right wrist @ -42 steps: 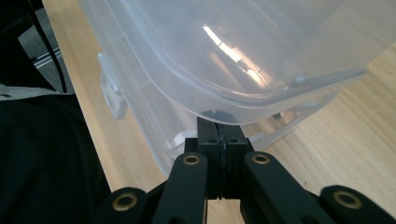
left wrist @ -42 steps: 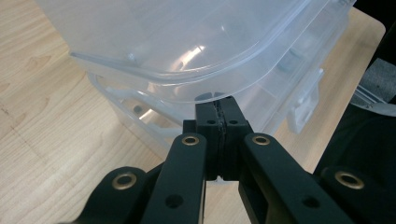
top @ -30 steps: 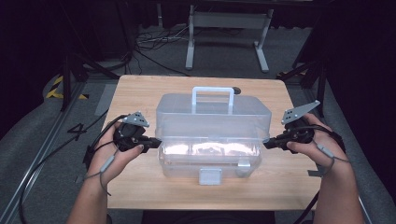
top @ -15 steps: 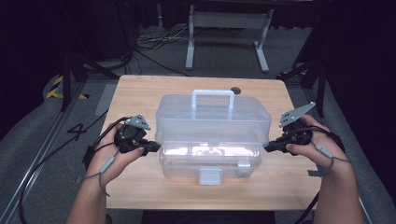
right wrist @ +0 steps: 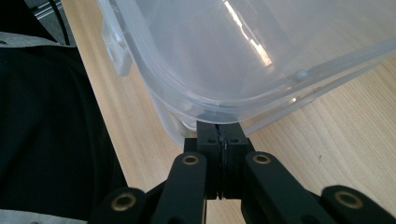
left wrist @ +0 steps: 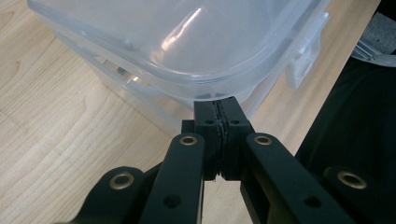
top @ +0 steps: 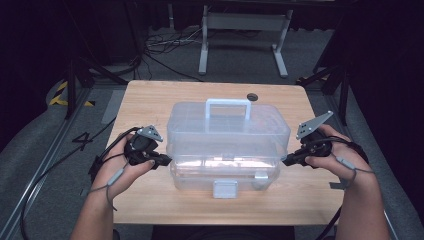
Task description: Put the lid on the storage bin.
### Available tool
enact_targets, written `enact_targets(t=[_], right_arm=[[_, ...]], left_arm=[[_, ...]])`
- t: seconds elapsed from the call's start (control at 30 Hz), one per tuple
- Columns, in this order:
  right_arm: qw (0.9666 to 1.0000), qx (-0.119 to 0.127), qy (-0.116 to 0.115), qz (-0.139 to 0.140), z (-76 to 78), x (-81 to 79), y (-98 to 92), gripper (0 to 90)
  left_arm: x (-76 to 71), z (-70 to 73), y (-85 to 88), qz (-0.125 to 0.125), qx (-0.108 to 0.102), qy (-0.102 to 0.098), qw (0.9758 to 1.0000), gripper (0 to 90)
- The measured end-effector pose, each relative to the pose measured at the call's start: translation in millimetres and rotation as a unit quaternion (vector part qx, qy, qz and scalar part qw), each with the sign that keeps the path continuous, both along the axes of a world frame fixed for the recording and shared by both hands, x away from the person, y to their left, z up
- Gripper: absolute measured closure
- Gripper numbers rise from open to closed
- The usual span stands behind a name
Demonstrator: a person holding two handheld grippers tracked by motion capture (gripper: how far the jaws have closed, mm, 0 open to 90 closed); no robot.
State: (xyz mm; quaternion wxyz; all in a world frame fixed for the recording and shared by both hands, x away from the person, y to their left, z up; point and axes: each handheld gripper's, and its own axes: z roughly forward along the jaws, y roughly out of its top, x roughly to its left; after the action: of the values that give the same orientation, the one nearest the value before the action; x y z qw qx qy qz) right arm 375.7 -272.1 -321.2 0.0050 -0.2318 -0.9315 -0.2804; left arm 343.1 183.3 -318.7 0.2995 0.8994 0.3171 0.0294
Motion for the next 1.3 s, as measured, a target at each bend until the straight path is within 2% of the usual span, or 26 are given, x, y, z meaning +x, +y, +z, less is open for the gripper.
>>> enact_targets(t=[0.6, 1.3], right_arm=[[0.9997, -0.014, 0.015, 0.011, -4.8, 0.6, 2.2, 89.6], [0.9984, -0.037, 0.034, 0.027, -12.4, 2.6, 4.4, 89.1]], left_arm=[[1.5, -5.3, -2.3, -0.014, 0.017, 0.018, 0.9996, 88.3], [2.9, -13.1, -7.8, -0.032, 0.052, 0.041, 0.9973, 87.5]])
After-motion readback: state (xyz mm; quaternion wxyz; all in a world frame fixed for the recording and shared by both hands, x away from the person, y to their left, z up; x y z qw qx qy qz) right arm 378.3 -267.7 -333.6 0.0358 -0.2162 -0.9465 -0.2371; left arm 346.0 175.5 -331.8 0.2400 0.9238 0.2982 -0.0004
